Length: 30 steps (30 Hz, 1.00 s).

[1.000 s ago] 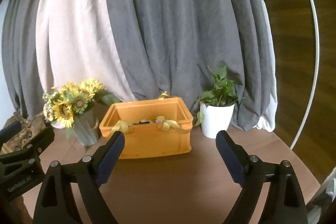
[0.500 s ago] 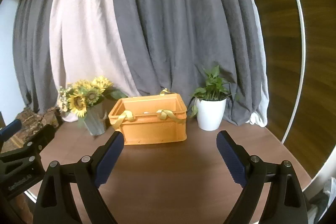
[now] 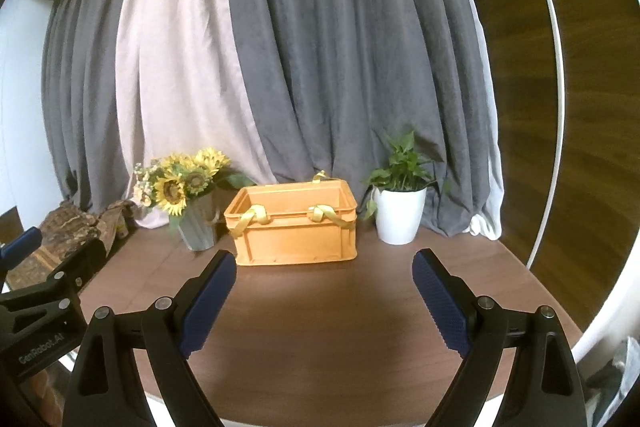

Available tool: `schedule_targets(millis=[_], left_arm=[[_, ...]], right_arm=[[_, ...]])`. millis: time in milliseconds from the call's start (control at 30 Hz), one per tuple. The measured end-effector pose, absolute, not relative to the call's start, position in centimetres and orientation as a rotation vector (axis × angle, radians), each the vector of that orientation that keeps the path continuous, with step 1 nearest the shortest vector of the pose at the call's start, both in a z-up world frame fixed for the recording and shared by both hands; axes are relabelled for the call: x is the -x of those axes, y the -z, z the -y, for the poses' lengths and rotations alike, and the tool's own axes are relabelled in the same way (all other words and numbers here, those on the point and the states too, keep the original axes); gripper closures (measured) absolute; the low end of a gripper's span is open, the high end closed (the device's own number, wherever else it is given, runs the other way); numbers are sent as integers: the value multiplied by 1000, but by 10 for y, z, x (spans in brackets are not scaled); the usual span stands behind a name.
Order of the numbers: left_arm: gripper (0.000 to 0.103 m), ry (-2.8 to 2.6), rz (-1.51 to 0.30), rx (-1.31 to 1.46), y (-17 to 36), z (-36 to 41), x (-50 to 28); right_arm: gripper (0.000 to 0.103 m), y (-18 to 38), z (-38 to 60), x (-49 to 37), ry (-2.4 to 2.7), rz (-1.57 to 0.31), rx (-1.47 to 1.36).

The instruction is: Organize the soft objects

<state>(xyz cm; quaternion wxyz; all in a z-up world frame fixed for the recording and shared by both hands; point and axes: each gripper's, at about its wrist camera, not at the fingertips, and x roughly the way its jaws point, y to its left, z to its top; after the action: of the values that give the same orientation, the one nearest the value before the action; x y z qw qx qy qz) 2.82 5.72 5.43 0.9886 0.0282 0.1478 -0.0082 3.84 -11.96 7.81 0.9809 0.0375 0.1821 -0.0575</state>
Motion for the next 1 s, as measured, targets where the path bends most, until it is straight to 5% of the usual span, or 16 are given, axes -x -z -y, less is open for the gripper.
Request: schedule_targets(millis=[1000], left_arm=[[0,12,-280,-59,-60,-51,-3]], right_arm=[[12,-85,116,-12,111,-342,-71]])
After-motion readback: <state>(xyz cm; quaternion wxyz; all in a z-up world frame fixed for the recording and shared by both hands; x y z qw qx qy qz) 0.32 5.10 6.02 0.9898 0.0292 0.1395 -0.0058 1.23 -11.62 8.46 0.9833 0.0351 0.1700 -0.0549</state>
